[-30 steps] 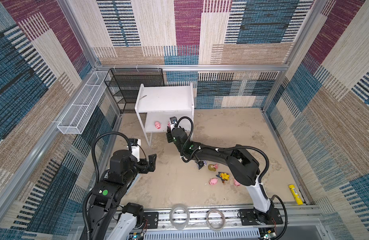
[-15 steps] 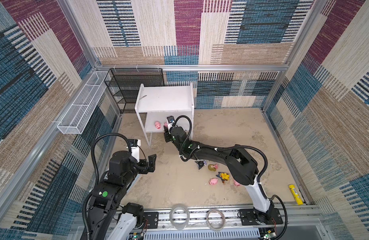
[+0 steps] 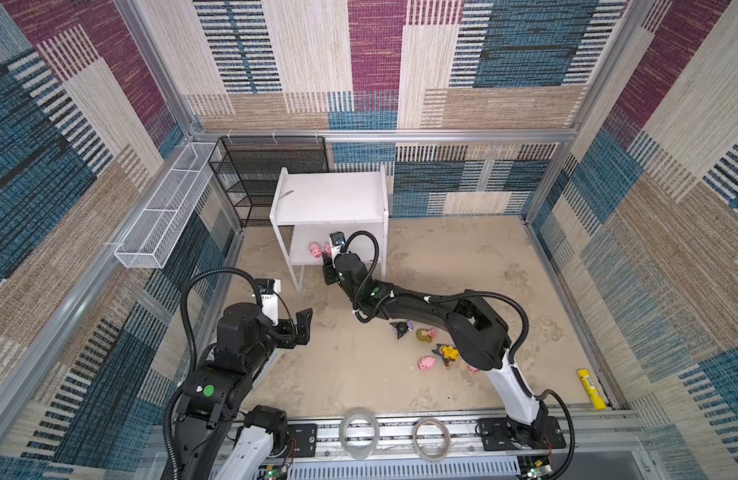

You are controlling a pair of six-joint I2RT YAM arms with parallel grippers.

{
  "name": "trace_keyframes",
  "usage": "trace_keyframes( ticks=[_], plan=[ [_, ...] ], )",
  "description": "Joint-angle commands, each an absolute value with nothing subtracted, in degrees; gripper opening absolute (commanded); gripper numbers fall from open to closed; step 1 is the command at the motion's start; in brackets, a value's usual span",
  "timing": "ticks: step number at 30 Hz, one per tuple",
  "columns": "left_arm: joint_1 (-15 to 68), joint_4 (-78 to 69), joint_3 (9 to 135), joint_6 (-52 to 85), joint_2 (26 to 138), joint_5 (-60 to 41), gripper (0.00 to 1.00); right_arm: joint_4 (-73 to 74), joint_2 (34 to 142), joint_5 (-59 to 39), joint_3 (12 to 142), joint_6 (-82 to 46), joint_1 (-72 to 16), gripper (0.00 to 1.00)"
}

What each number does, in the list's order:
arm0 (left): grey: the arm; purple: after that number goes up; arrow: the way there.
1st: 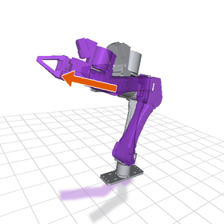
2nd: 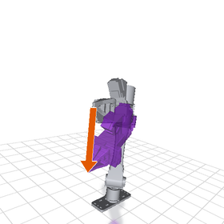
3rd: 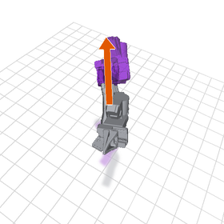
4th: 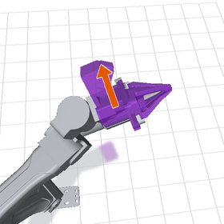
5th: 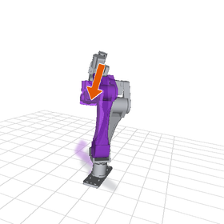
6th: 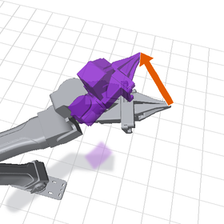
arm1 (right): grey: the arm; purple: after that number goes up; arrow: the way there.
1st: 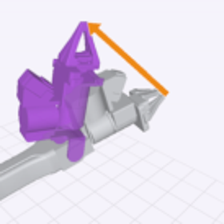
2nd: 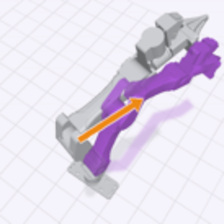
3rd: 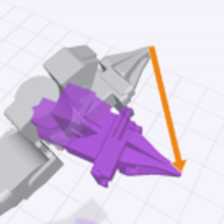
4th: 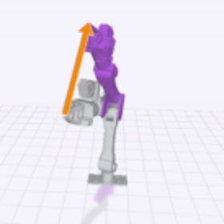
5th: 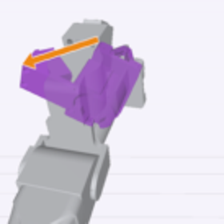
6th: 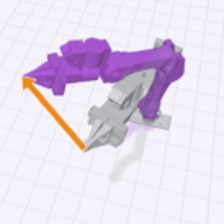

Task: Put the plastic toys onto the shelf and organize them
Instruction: 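Push the pig nearer the shelf edge with the right gripper against the other pig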

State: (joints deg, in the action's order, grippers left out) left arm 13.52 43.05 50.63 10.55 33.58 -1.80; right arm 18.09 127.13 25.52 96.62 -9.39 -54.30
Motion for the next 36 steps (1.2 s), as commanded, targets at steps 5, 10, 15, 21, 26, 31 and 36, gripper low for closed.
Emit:
trace_keyframes(
  ticks=[5, 10, 15, 21, 26, 31, 36],
  plan=[
    [13.51, 41.59, 50.47, 9.71, 33.44, -2.16, 0.99, 20.69, 120.11, 27.54, 89.01, -11.39, -54.49, 0.53],
    [13.50, 41.43, 50.45, 9.70, 33.31, -1.94, 0.99, 21.77, 113.48, 28.84, 81.48, -12.26, -54.42, 0.60],
    [13.52, 40.96, 50.36, 9.74, 33.62, -2.27, 0.99, 21.13, 109.30, 29.43, 77.48, -13.26, -54.41, 0.60],
    [13.53, 40.09, 50.58, 9.41, 34.51, -3.08, 0.99, 19.07, 104.89, 25.23, 74.58, -10.66, -54.30, 0.57],
    [13.45, 39.78, 50.56, 9.42, 35.12, -2.69, 0.99, 20.25, 106.35, 22.13, 75.31, -12.12, -54.27, 0.43],
    [13.45, 39.95, 50.37, 9.77, 34.55, -2.96, 0.99, 21.74, 110.65, 21.38, 79.31, -13.59, -53.69, 0.32],
    [13.45, 40.29, 50.36, 9.75, 34.10, -2.85, 0.99, 25.01, 114.66, 22.41, 81.78, -15.32, -53.08, 0.27]
  ],
)
